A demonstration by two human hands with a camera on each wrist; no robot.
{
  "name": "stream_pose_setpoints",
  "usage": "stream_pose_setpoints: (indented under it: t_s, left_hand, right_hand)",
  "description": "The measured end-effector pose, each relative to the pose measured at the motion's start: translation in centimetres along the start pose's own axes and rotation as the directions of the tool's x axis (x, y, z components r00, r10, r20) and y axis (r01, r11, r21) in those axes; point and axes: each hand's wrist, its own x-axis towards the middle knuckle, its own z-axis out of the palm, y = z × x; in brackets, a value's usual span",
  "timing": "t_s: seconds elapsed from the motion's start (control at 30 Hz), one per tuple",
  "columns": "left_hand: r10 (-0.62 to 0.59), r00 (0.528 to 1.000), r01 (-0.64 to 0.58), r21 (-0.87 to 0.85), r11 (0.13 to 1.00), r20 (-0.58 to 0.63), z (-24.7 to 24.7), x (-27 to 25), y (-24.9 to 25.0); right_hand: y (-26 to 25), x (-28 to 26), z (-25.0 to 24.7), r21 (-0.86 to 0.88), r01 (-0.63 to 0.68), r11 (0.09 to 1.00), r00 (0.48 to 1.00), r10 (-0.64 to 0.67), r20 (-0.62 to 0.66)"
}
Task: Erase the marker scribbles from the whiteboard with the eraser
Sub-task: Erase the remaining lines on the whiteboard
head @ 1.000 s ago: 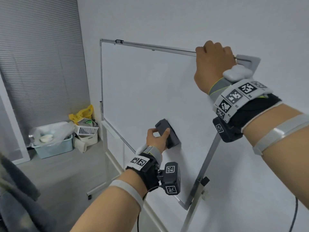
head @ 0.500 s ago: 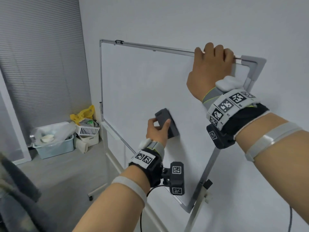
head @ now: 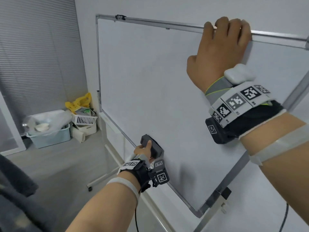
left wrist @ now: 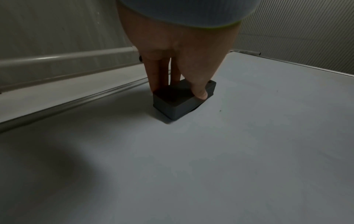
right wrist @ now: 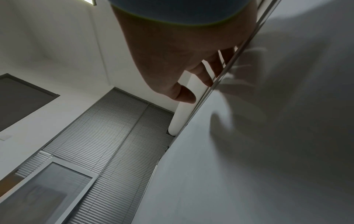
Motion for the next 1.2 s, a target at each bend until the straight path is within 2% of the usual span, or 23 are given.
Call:
stream_pose_setpoints:
  t_s: [0.13, 0.27, 0.37, 0.43, 0.53, 0.6, 0.7, 0.8, 0.87, 0.97, 1.03, 1.1, 1.2]
  left_hand:
    - [0.042, 0.999, -0.043, 0.005, 0.999, 0.016, 1.0, 1.0, 3.8]
    - [0.126, 0.99, -0.112, -0.179, 0.977, 0.068, 2.6, 0.6, 9.4]
    - [0.19, 0.98, -0.177, -0.19, 0.966, 0.054, 3.1, 0.5, 12.2]
    - [0.173, 0.984, -0.16, -0.204, 0.966, 0.047, 2.6, 1.4, 11.8]
    - [0.071, 0.997, -0.068, -0.149, 0.987, 0.017, 0.9, 3.6, 9.0]
    - [0.014, 1.0, -0.012, -0.067, 0.998, 0.021, -0.9, 4.8, 7.5]
    - [-0.012, 0.999, 0.016, 0.08, 0.997, -0.053, -2.9, 6.8, 7.2]
    - [0.064, 0.996, -0.059, 0.074, 0.995, -0.067, -3.8, 10.0, 10.3]
    - [0.107, 0.992, -0.108, -0.009, 0.994, -0.068, -3.6, 12.3, 13.4]
    - [0.218, 0.976, -0.208, -0.217, 0.954, 0.021, -2.7, 10.7, 19.9]
    - [0.325, 0.944, -0.303, -0.237, 0.923, 0.06, -1.7, 10.1, 22.6]
    - [0.374, 0.924, -0.351, -0.211, 0.912, 0.076, -1.3, 10.7, 22.9]
    - [0.269, 0.963, -0.26, -0.189, 0.947, 0.021, -2.6, 13.0, 20.1]
  right_hand:
    - [-1.5, 1.6, 1.5, 0.022, -0.003, 1.0, 1.0, 0.003, 0.026]
    - [-2.0, 2.9, 2.7, 0.029, -0.045, 0.999, 0.999, 0.044, 0.031]
    - [-2.7, 4.1, 3.2, 0.009, -0.066, 0.998, 0.997, 0.066, 0.038]
    - [-3.3, 4.9, 3.6, 0.003, -0.055, 0.999, 0.998, 0.054, 0.042]
    - [-4.3, 5.7, 4.0, 0.004, -0.031, 1.0, 0.999, 0.031, 0.043]
    - [-5.8, 6.0, 4.5, -0.005, -0.003, 1.0, 0.999, 0.003, 0.041]
    - [-7.7, 6.2, 5.1, 0.003, 0.013, 1.0, 1.0, -0.013, 0.007]
    - [-10.0, 6.6, 6.0, -0.023, -0.011, 1.0, 1.0, 0.011, -0.018]
    - [-11.3, 6.9, 6.5, -0.04, -0.048, 0.998, 0.999, 0.048, -0.017]
    - [-12.1, 7.5, 7.1, -0.056, -0.118, 0.991, 0.993, 0.117, -0.022]
    - [-12.4, 7.8, 7.6, -0.058, -0.152, 0.987, 0.988, 0.15, -0.039]
    - [-12.9, 8.0, 7.9, -0.065, -0.176, 0.982, 0.984, 0.173, -0.051]
    - [-13.1, 8.0, 8.1, -0.069, -0.199, 0.977, 0.979, 0.195, -0.061]
